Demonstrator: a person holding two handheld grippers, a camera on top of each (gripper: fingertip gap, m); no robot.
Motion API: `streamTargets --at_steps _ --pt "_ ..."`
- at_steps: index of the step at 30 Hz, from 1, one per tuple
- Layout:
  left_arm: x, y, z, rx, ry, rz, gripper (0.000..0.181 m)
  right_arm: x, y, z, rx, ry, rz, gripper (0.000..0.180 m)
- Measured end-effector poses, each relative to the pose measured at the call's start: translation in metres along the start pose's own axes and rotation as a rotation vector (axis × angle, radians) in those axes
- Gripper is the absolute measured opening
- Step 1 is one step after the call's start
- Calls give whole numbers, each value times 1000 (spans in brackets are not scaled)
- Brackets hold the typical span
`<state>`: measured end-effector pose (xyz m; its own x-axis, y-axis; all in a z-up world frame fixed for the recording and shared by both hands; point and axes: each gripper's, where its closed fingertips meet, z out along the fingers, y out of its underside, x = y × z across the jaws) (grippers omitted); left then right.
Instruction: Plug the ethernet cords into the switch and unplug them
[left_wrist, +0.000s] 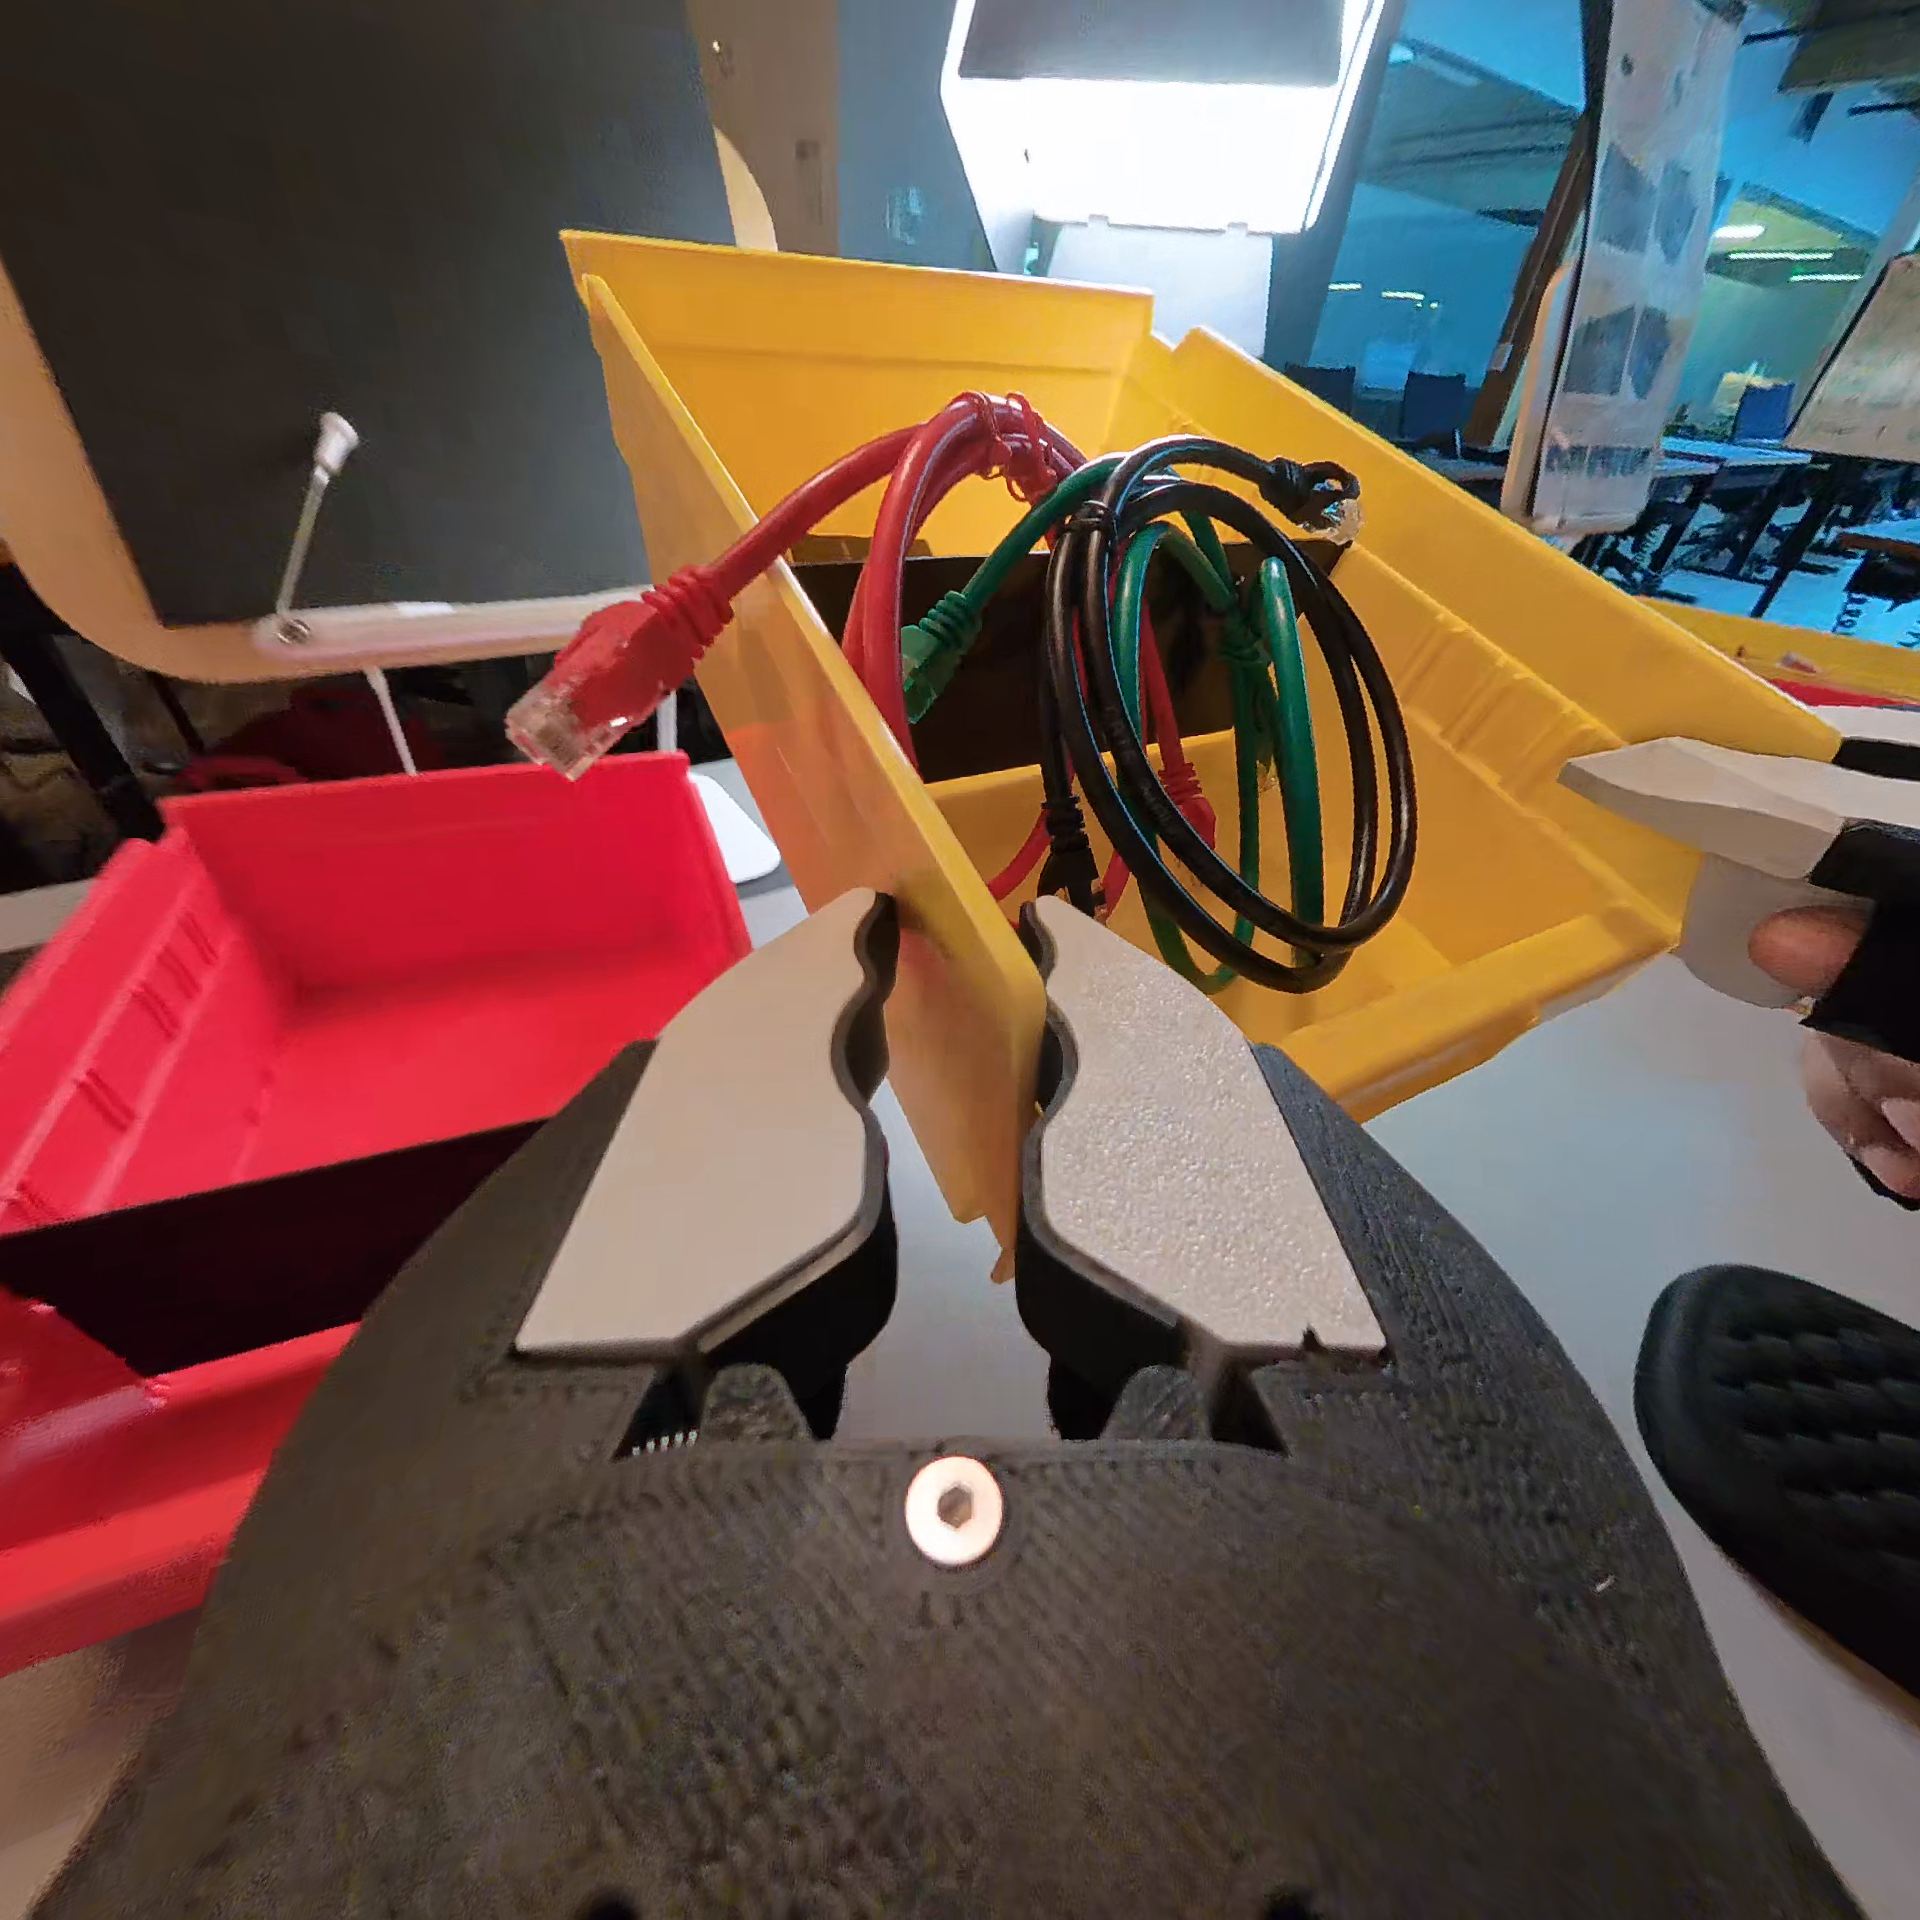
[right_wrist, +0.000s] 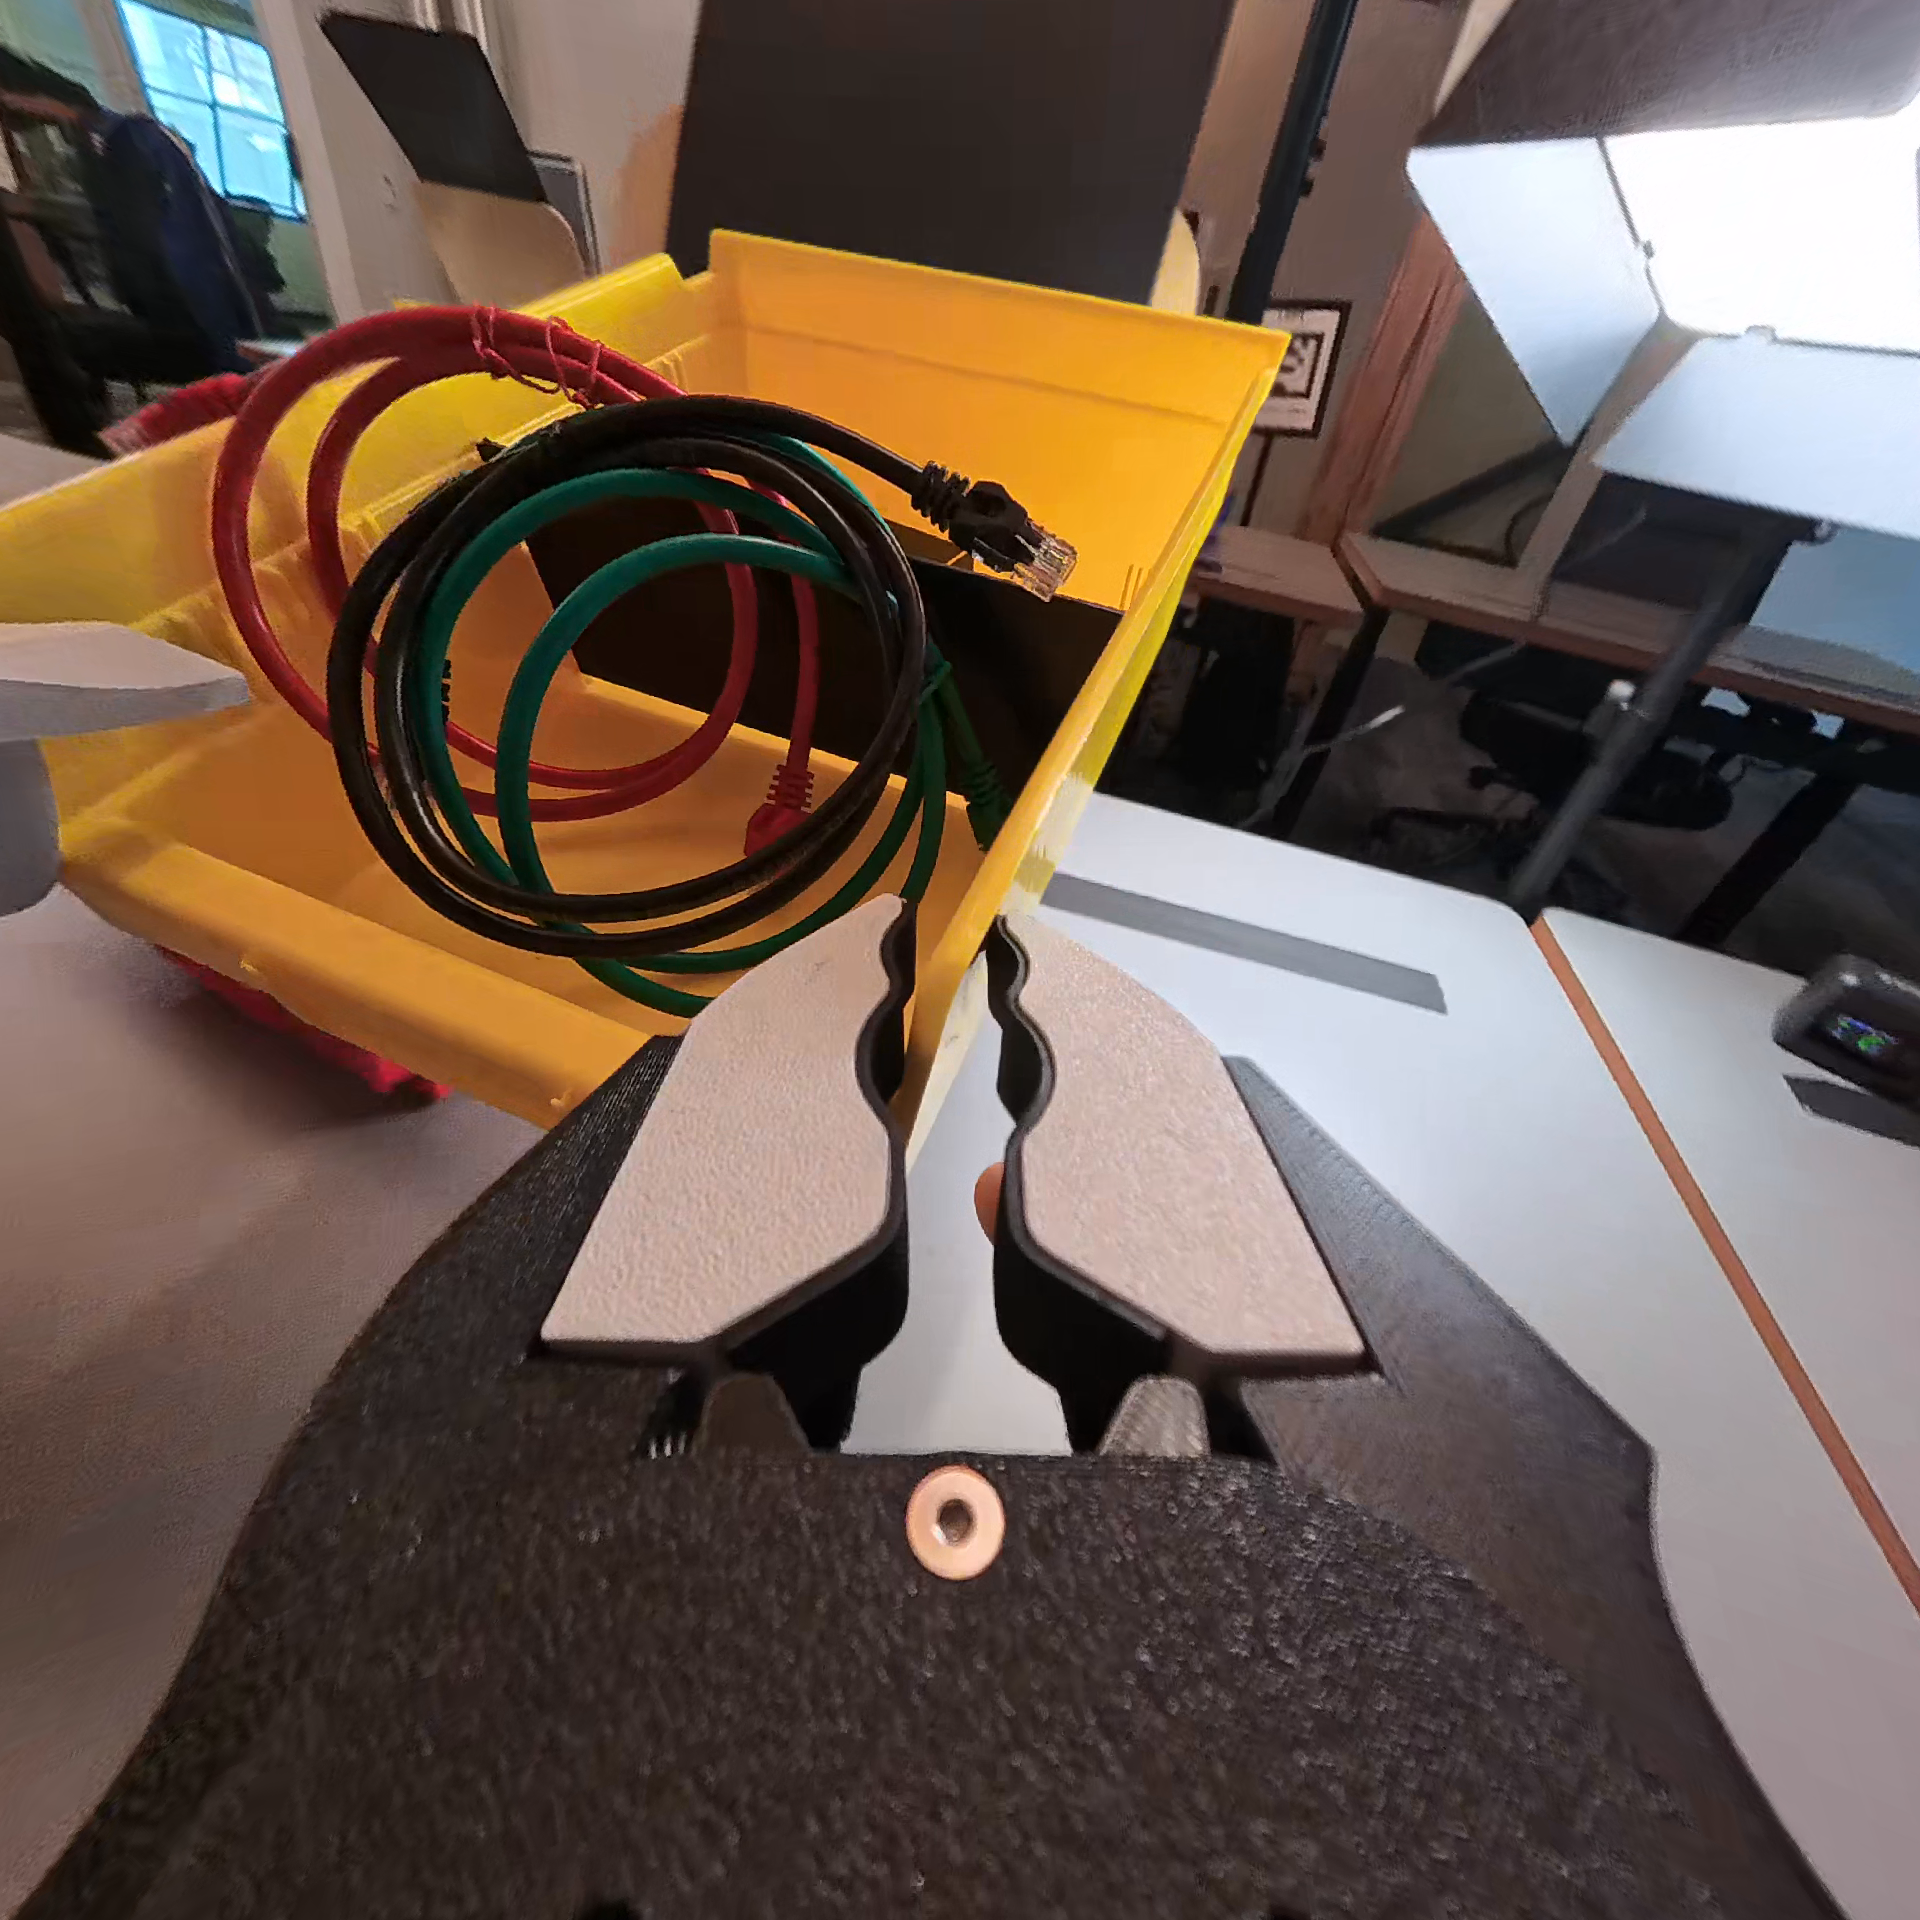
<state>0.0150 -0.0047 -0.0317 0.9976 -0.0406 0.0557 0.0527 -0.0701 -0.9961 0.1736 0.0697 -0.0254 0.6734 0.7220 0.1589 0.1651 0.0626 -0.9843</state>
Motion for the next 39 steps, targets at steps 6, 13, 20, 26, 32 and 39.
streamTargets --at_steps 6,13,20,26,32,39 --pt "-39 -32 -25 34 -61 33 22 -36 -38 22 63 -70 -1 13" --pt "-99 -50 -73 53 -179 51 21 -104 -67 51 112 -183 1 14" --pt "-161 -49 -139 48 -305 72 21 -191 -85 74 143 -338 -11 15" --pt "-207 -35 -197 16 -417 62 20 -265 -84 89 137 -473 -3 17" --pt "-238 -12 -240 -45 -516 54 20 -322 -63 98 112 -582 40 18" --pt "-264 26 -261 -140 -557 1 18 -364 -18 105 16 -675 65 20"
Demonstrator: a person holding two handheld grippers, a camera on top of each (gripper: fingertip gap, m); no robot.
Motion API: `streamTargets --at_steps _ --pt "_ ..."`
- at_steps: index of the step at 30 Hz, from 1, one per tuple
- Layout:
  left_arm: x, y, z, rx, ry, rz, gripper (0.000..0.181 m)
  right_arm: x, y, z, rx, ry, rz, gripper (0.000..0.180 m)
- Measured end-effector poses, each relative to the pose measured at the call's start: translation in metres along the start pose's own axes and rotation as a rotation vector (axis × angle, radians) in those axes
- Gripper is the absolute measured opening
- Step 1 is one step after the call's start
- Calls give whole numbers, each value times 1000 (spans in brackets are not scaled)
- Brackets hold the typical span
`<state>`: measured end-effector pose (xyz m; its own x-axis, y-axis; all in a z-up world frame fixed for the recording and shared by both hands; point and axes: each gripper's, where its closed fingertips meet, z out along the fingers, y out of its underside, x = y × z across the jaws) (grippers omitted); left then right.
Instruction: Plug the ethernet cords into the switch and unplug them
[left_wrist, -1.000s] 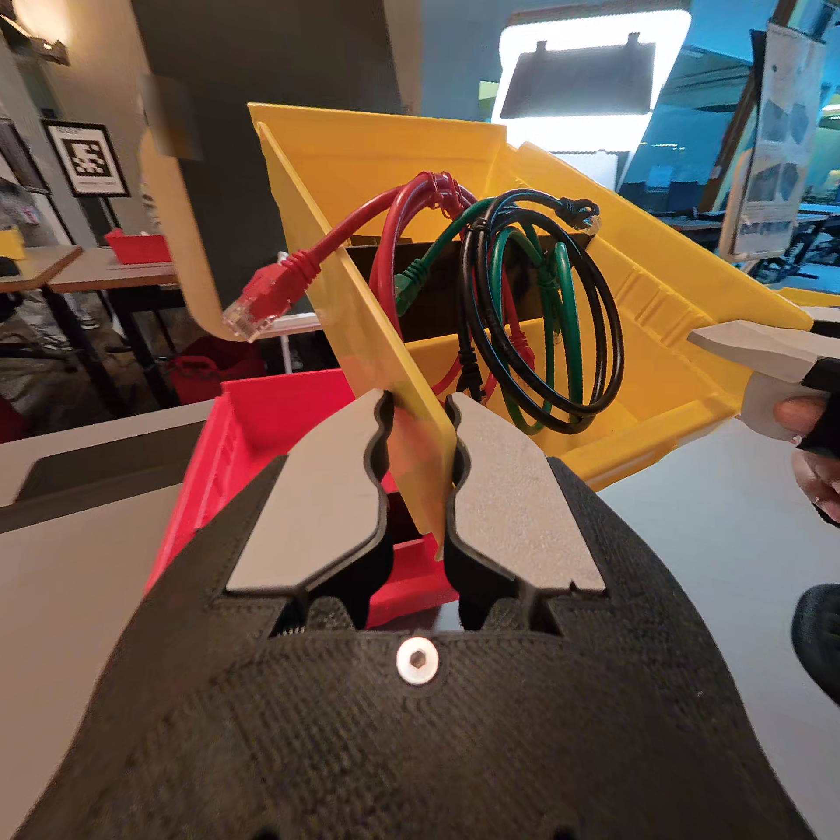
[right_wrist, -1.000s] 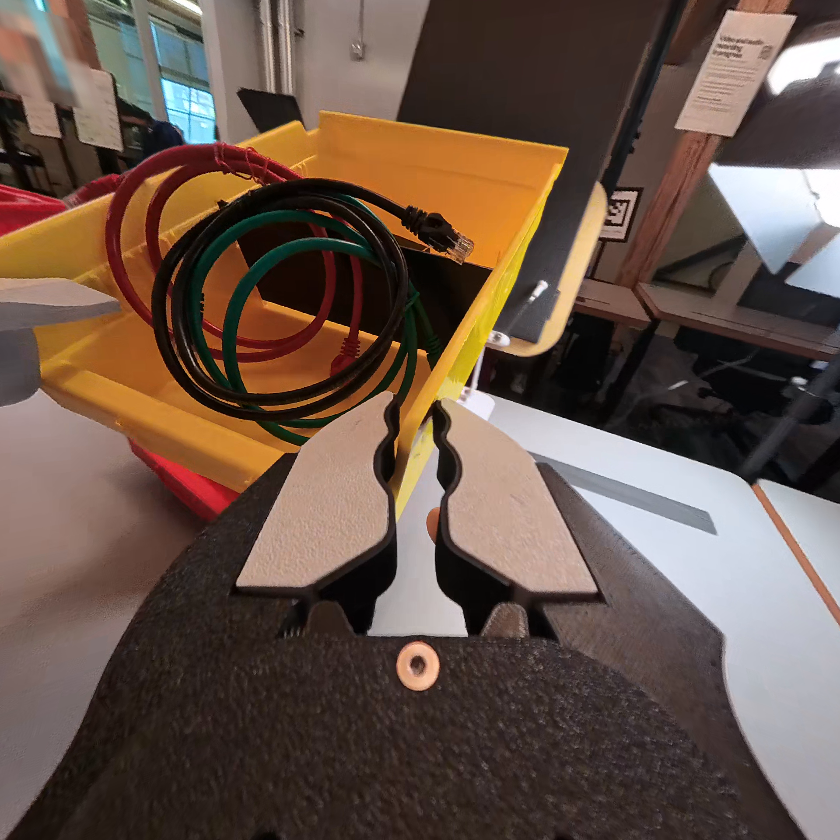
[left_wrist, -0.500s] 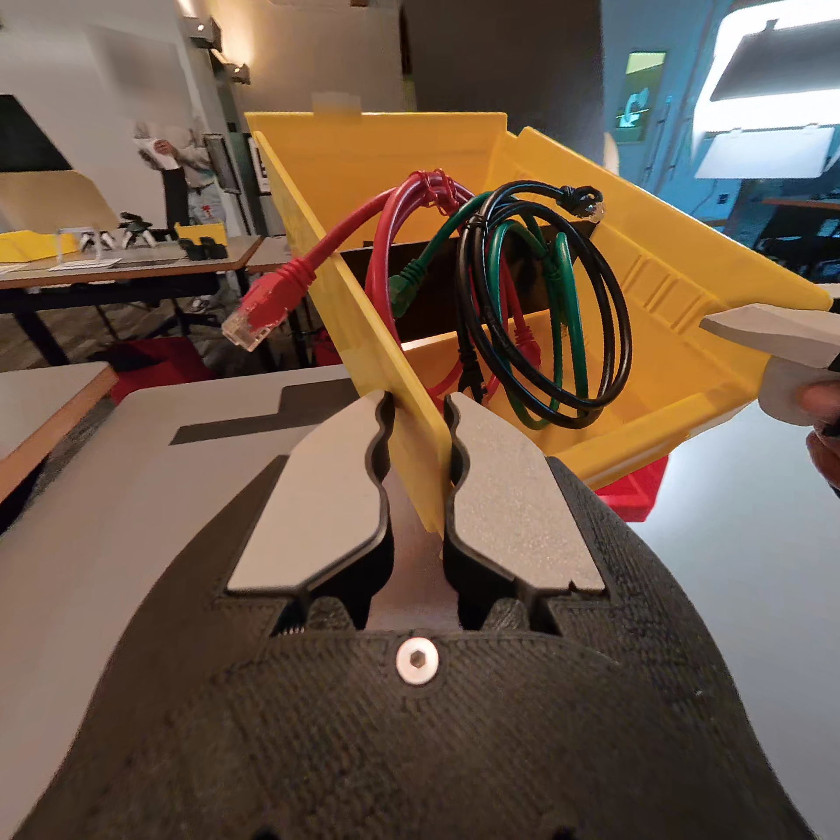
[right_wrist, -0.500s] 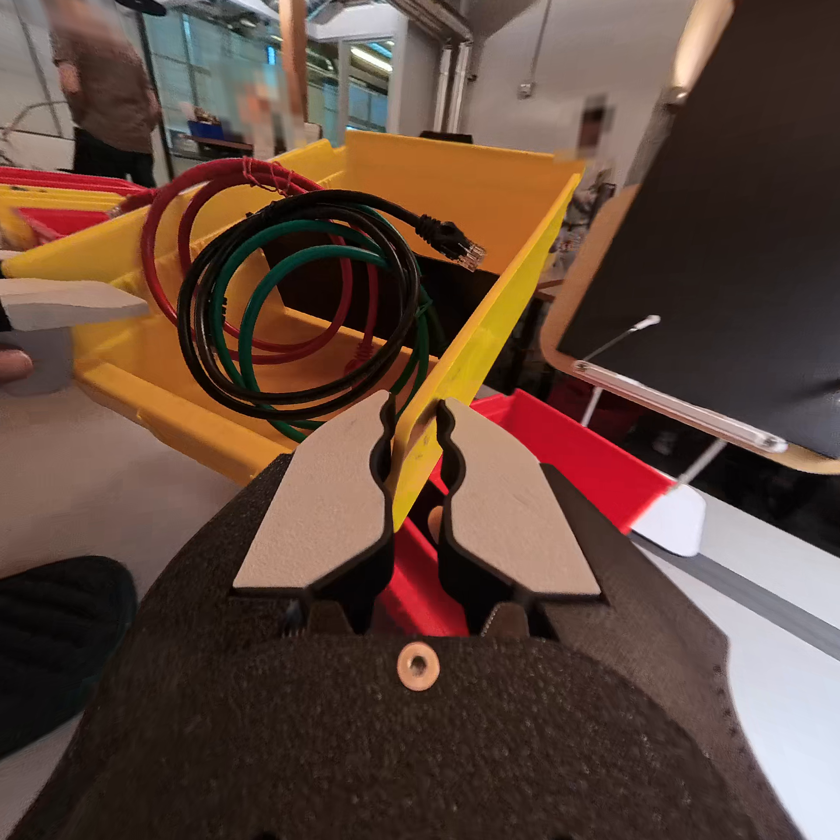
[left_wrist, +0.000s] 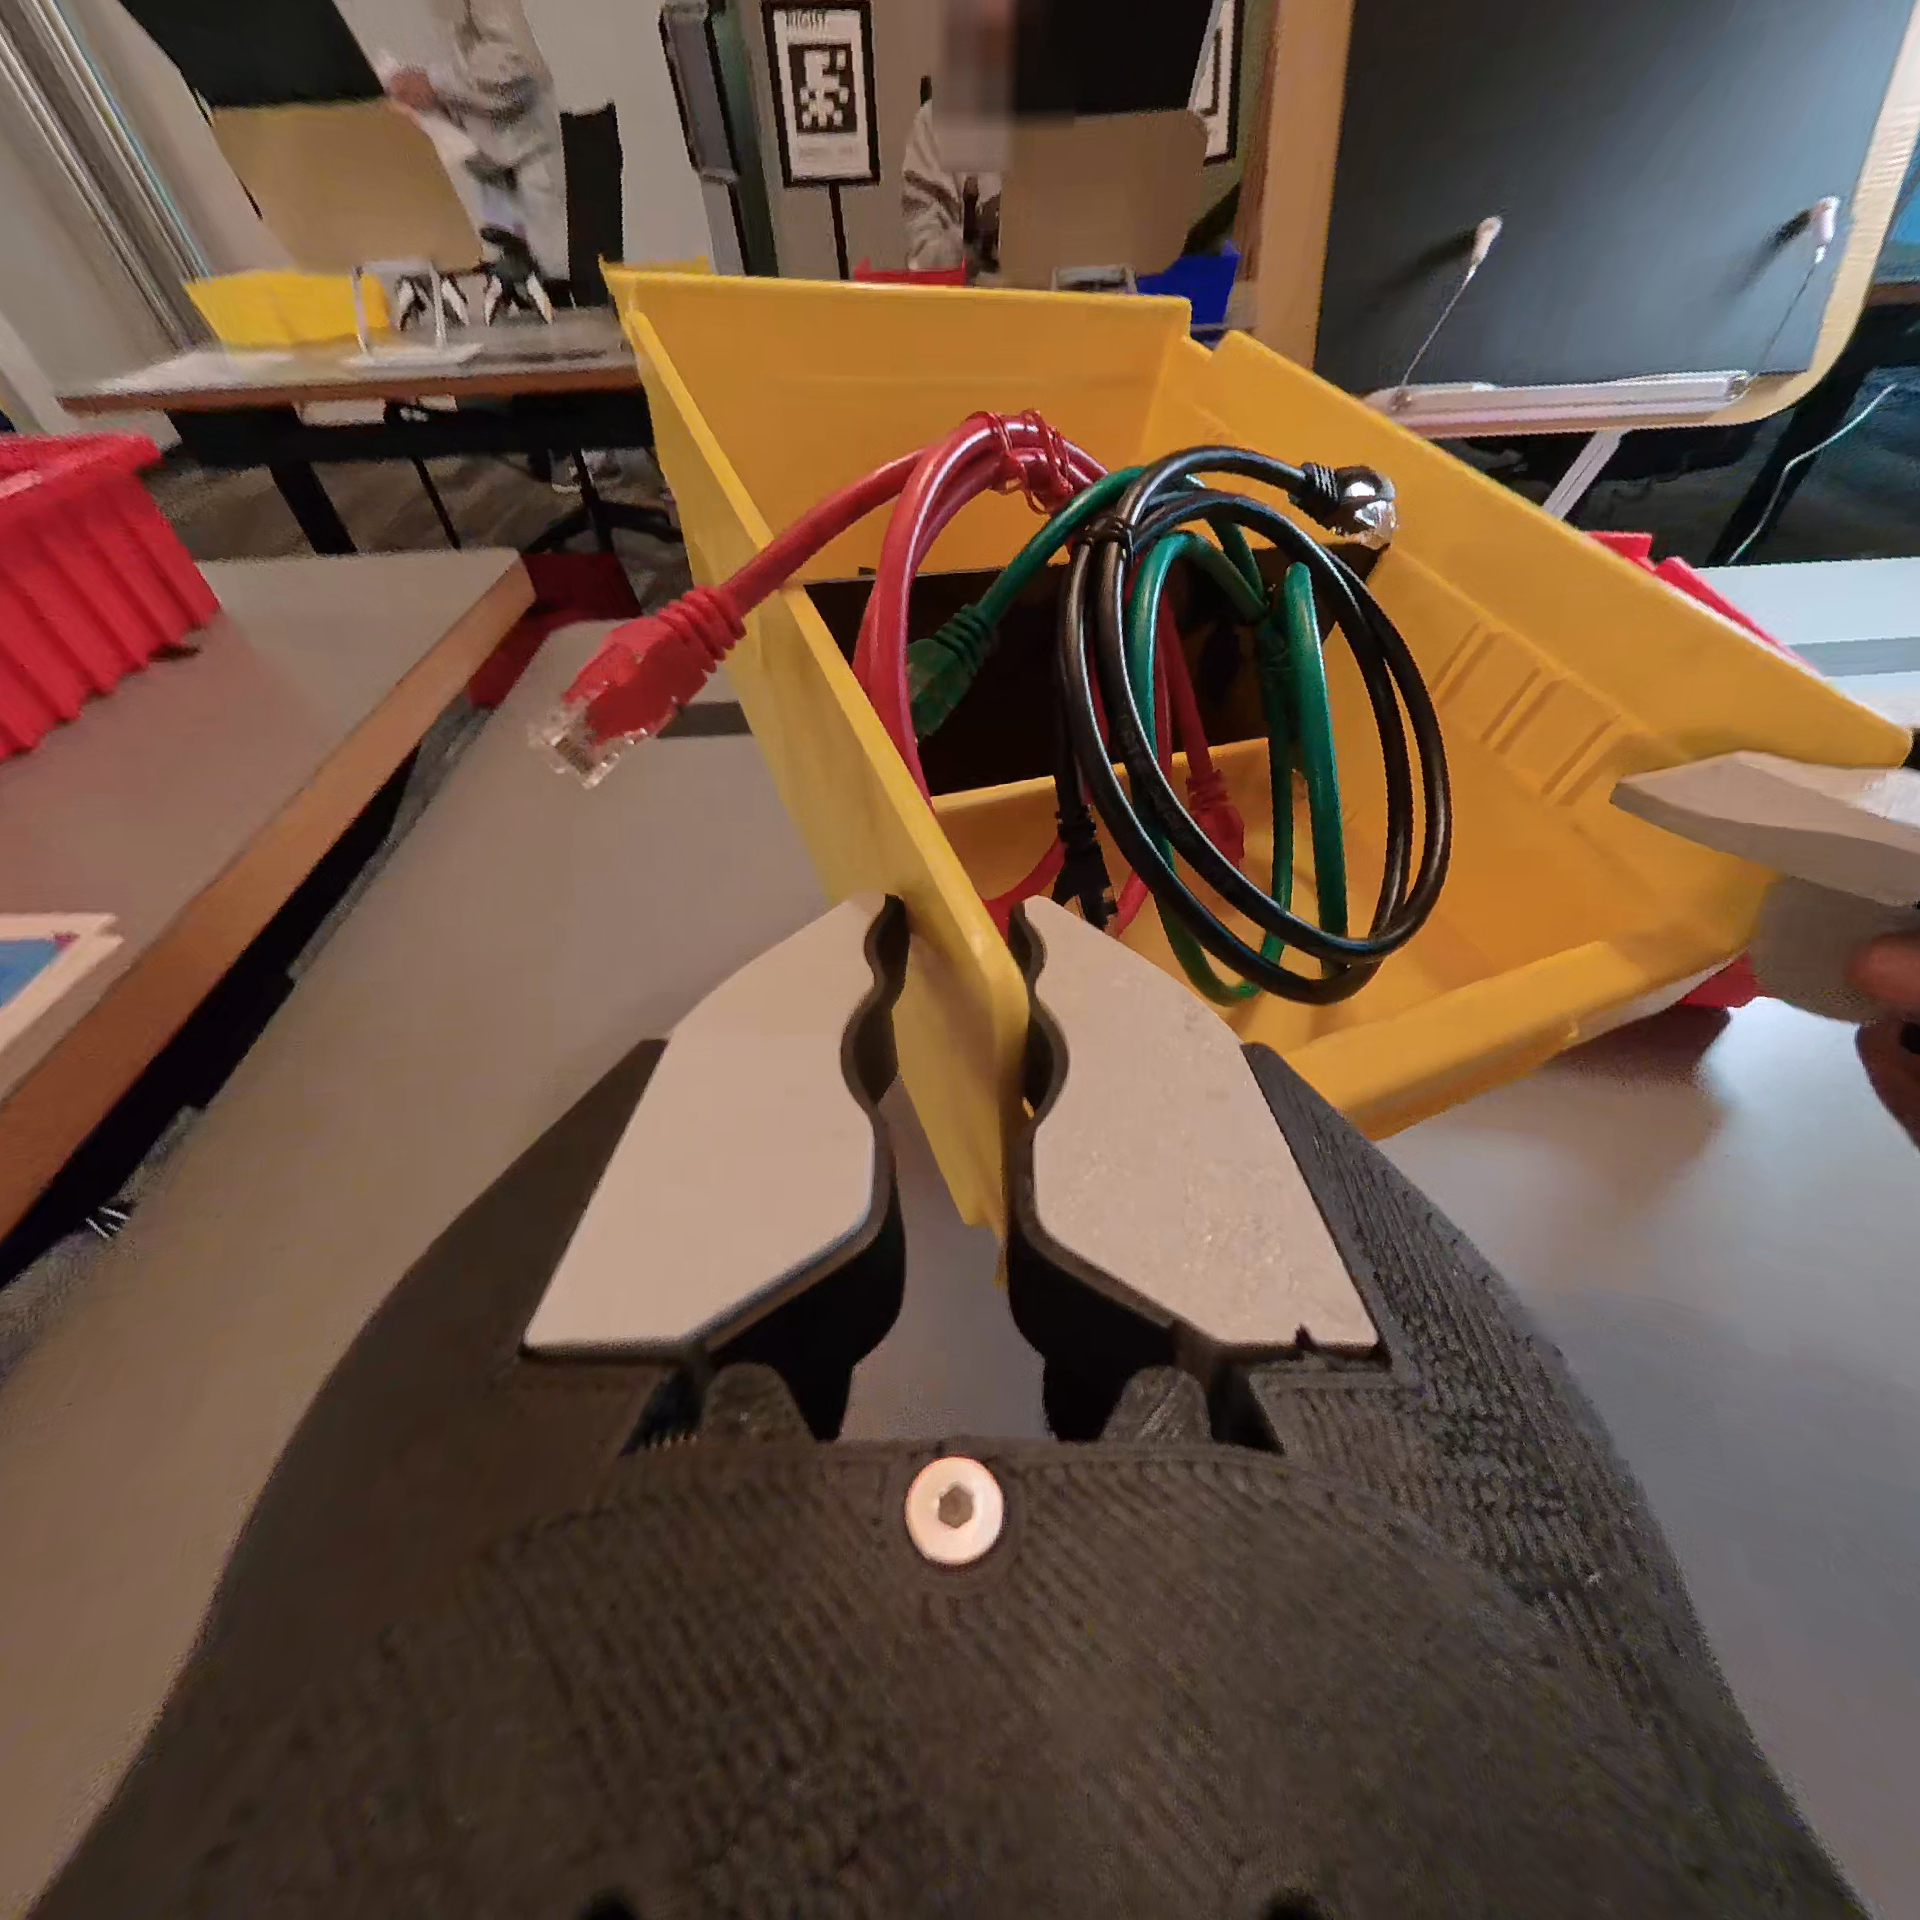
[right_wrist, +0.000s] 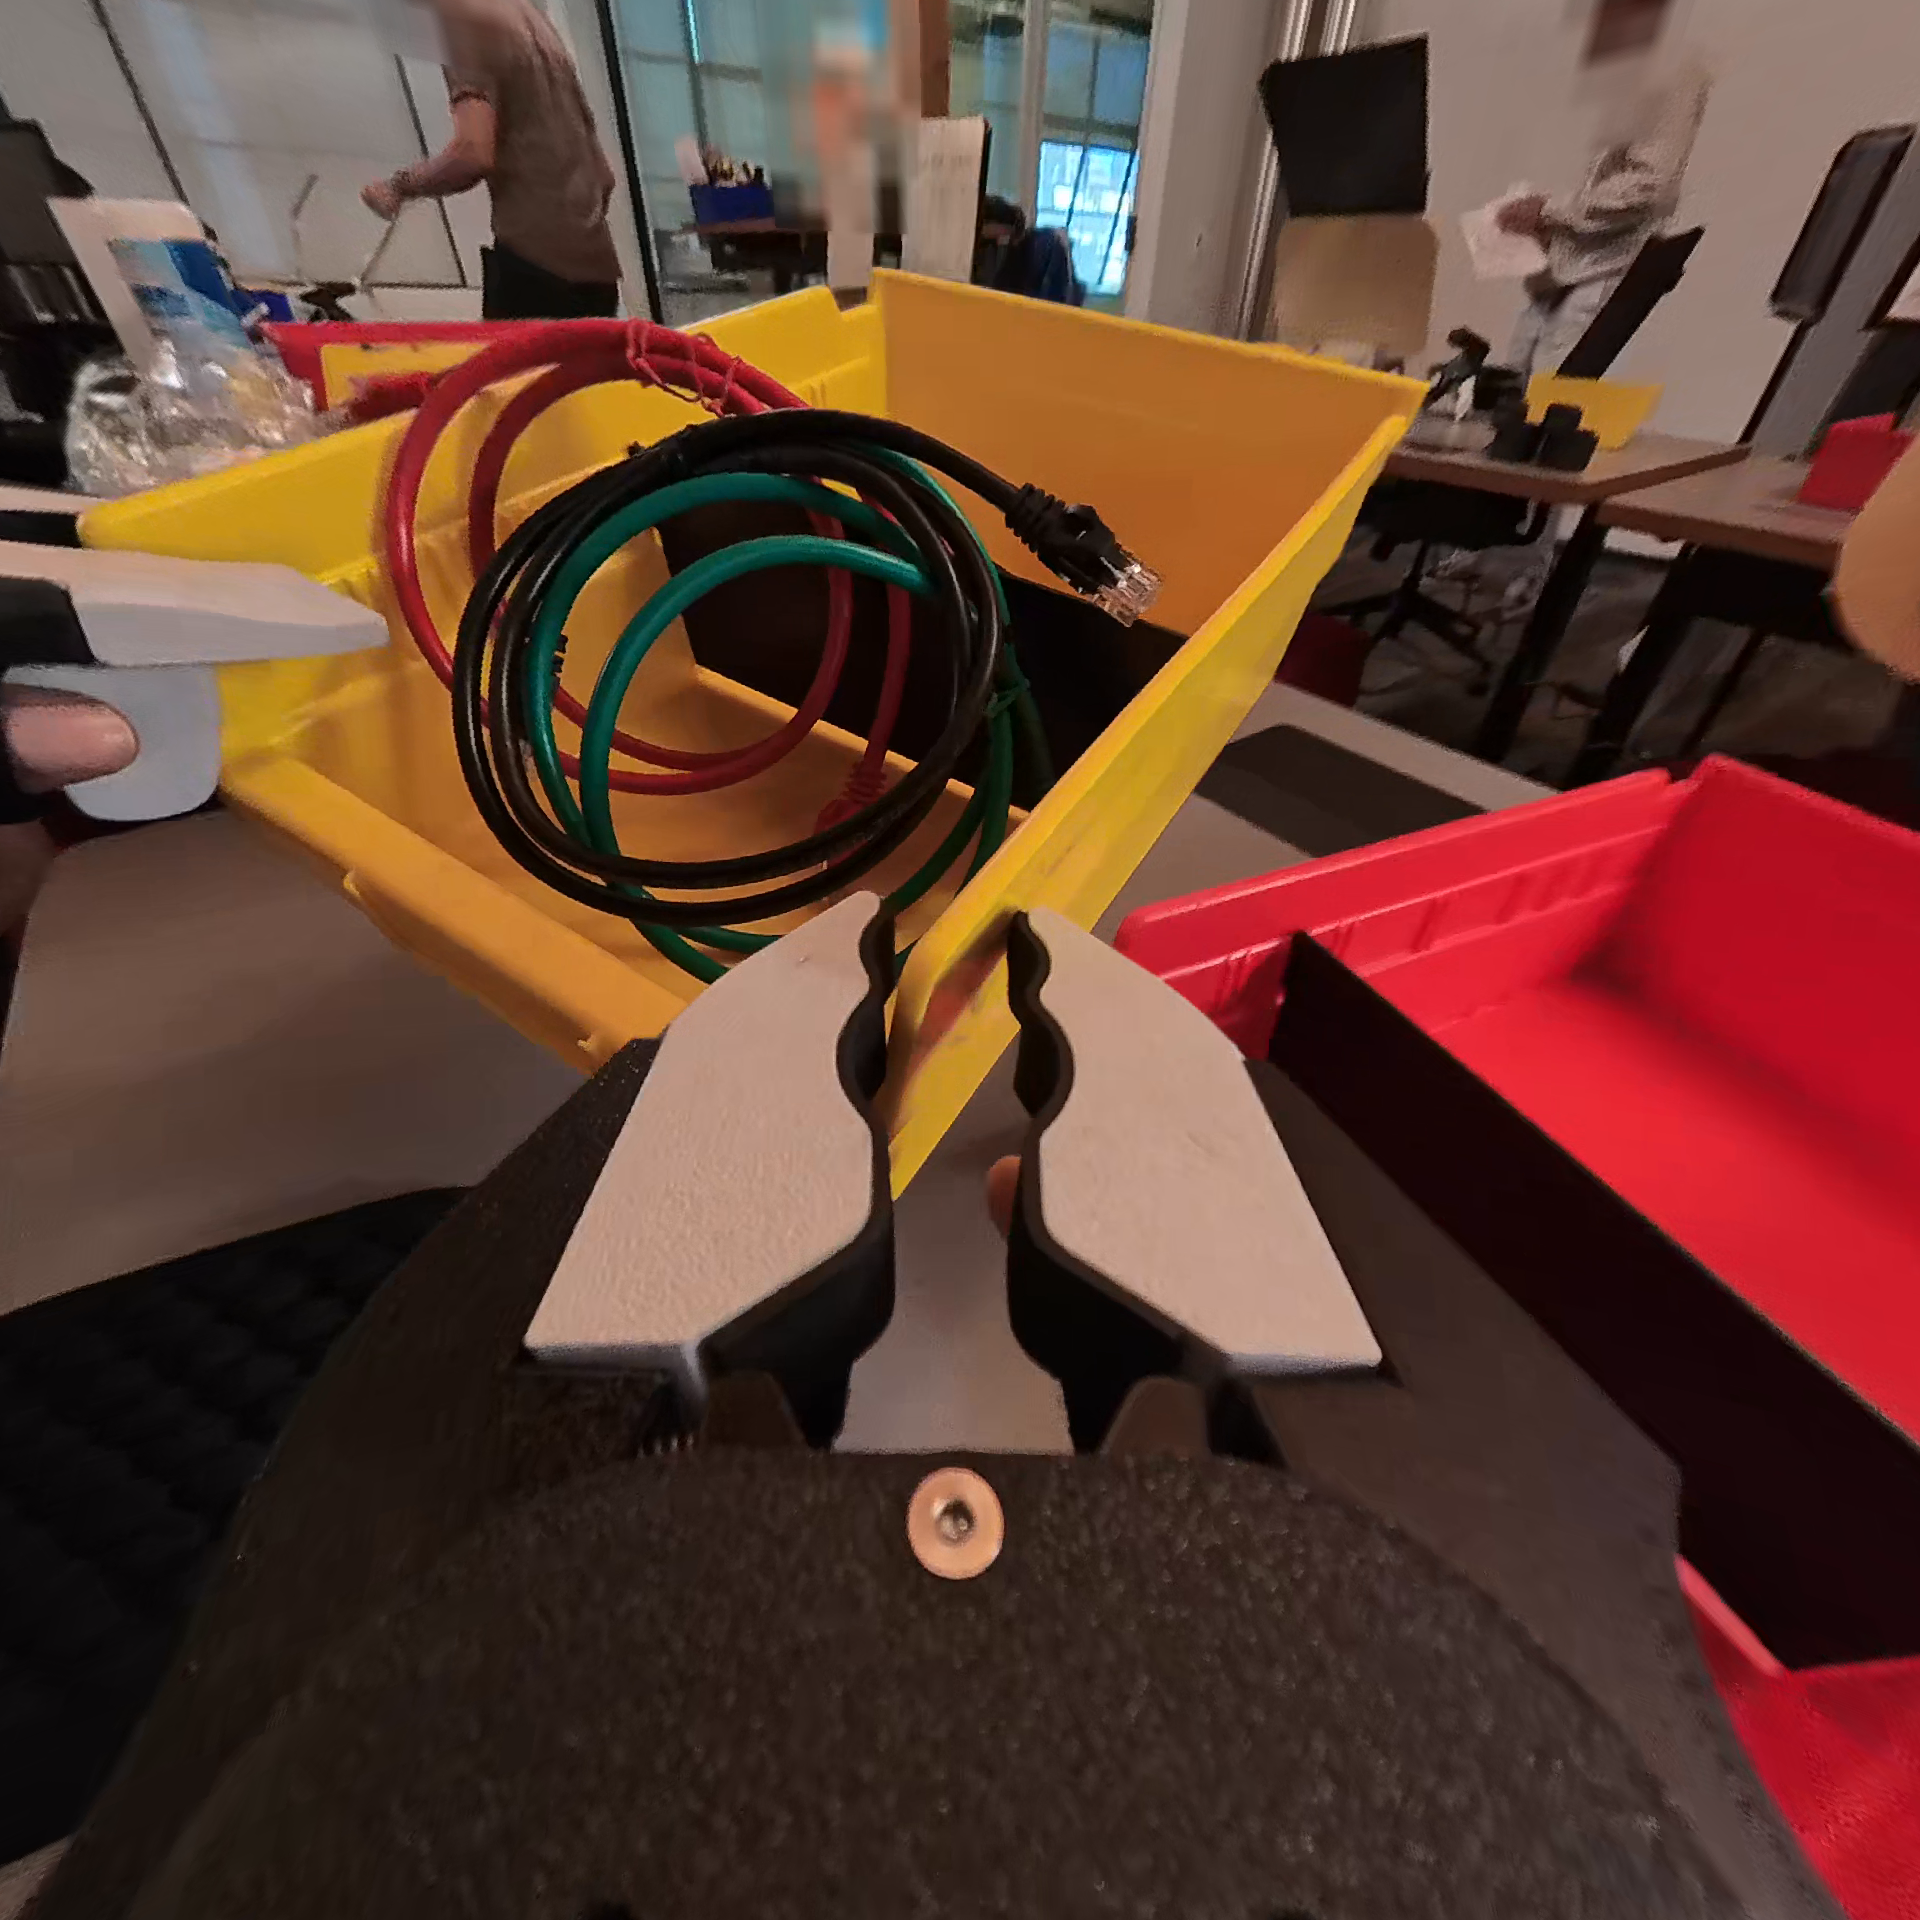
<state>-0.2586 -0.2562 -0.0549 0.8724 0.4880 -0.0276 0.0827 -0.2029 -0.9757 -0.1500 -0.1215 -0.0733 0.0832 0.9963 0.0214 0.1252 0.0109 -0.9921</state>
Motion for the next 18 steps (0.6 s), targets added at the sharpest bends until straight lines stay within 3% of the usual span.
streamTargets --at_steps 9,18 --pt "7 54 36 -112 42 -59 18 21 47 9 -112 20 37 20" --pt "42 86 72 -197 149 -16 19 53 84 -13 -194 111 35 21"
